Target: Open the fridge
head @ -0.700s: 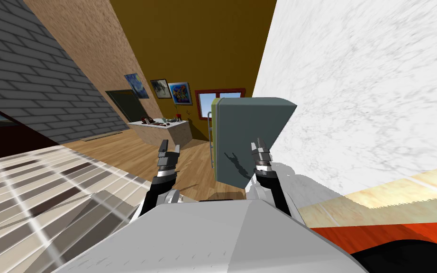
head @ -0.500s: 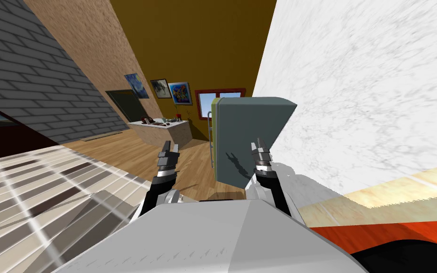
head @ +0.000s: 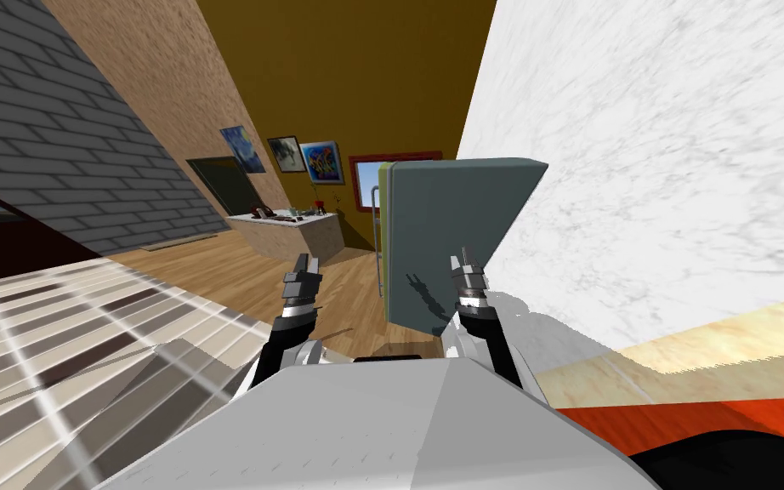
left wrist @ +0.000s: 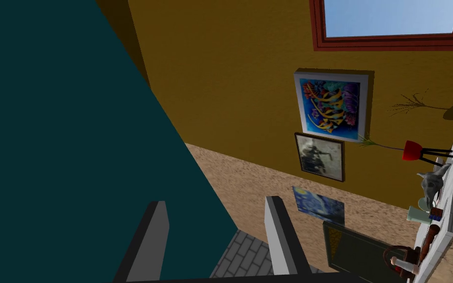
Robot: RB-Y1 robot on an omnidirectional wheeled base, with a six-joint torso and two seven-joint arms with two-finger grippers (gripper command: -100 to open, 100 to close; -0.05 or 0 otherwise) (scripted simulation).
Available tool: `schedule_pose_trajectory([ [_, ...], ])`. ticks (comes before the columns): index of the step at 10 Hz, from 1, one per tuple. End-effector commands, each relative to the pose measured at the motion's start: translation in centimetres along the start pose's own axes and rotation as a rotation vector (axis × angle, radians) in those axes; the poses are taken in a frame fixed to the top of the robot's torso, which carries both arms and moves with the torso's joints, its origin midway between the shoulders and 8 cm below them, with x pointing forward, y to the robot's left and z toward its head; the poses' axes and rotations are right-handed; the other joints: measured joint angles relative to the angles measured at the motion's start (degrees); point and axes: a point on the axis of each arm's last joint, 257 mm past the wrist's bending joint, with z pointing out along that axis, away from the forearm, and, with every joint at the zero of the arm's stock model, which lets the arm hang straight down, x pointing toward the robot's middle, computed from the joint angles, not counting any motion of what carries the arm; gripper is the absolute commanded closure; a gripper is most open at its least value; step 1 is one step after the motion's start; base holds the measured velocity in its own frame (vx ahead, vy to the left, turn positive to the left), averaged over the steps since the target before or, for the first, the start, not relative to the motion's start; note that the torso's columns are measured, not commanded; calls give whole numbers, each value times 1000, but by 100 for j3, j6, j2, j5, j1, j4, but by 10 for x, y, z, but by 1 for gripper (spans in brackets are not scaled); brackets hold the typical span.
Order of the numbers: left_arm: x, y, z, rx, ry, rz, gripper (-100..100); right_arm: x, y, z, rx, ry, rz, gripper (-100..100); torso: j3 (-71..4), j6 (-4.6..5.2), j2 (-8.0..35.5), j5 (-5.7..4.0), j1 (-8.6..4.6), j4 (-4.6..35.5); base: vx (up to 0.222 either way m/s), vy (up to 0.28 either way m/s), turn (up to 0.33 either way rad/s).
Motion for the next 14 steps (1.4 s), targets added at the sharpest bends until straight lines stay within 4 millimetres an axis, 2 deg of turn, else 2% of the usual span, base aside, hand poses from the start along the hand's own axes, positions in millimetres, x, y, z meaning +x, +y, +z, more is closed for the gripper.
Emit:
schedule_pose_trajectory([
  [1,0,0,0,0,0,0,0,0,0,0,0,0,0,0,-846,0,423,0,0,423,0,0,0],
  [2,0,0,0,0,0,0,0,0,0,0,0,0,0,0,-1691,0,846,0,0,846,0,0,0],
  [3,0,0,0,0,0,0,0,1,-8,2,11,29,24,-100,-2538,0,1269,0,0,1269,-2,24,66],
  [5,0,0,0,-1,0,0,0,-2,-18,5,26,43,73,-100,-3042,0,1519,3,10,1515,-18,49,77],
  [7,0,0,0,-1,0,0,0,-9,-30,11,43,44,134,-100,-3074,0,1534,2,8,1535,-17,71,103],
  [14,0,0,0,-1,0,0,0,-25,-52,22,69,19,304,-100,-3075,-1,1536,1,6,1537,-8,46,60],
])
